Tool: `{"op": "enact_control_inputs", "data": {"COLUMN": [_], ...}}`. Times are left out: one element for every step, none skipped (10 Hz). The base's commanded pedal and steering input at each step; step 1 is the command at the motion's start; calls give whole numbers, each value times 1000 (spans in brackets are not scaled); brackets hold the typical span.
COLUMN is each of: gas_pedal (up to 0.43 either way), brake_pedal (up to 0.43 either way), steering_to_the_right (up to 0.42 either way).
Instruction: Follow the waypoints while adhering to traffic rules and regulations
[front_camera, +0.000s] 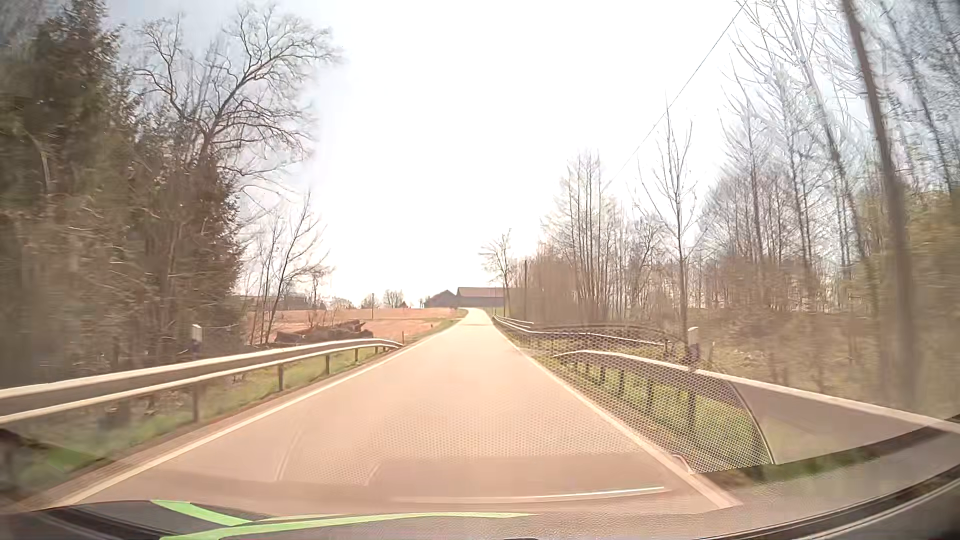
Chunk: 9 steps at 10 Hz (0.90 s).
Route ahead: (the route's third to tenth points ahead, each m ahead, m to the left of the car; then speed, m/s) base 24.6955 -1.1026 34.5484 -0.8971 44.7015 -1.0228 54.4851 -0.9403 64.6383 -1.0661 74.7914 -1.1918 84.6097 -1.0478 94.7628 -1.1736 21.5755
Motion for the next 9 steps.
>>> {"op": "enact_control_inputs", "data": {"gas_pedal": [240,240,248,260,260,268,268,280,299], "brake_pedal": [0,0,0,0,0,0,0,0,0], "steering_to_the_right": [-1,0,0,0,0,1,1,1,2]}}
